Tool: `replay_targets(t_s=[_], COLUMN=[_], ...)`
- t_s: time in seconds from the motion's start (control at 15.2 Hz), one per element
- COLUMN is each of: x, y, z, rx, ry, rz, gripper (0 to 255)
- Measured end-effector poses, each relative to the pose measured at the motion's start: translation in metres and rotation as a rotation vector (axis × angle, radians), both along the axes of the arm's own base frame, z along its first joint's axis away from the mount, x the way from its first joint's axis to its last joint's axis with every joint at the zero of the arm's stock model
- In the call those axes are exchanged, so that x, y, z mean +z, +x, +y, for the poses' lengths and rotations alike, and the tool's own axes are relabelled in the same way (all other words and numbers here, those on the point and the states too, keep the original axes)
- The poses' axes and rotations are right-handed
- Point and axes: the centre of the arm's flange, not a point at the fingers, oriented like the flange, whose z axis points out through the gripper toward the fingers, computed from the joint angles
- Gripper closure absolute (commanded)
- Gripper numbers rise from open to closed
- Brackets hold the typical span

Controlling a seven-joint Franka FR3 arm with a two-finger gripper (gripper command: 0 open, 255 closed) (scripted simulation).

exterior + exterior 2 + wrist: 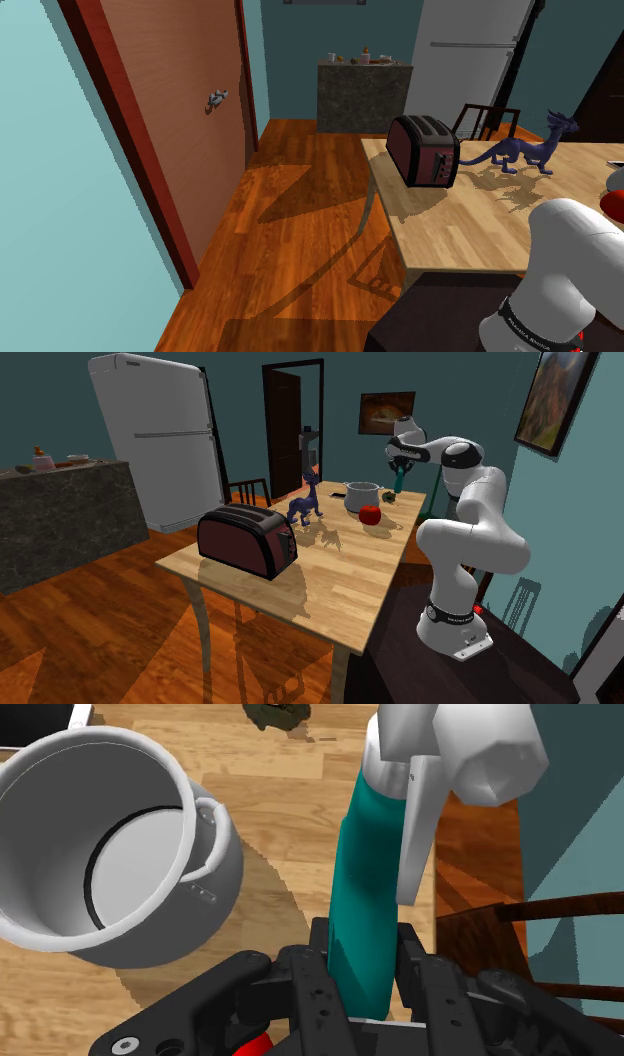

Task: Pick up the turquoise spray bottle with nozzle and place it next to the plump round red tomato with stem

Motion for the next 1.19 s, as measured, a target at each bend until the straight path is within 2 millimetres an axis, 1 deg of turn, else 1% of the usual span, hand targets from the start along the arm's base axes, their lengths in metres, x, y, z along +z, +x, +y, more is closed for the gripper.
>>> replay_targets(t_s=[1.19], x=[-0.094], y=[-0.001], z=[-0.002], rx=[0.000], ry=[0.000], rz=[0.001], gripper=[255])
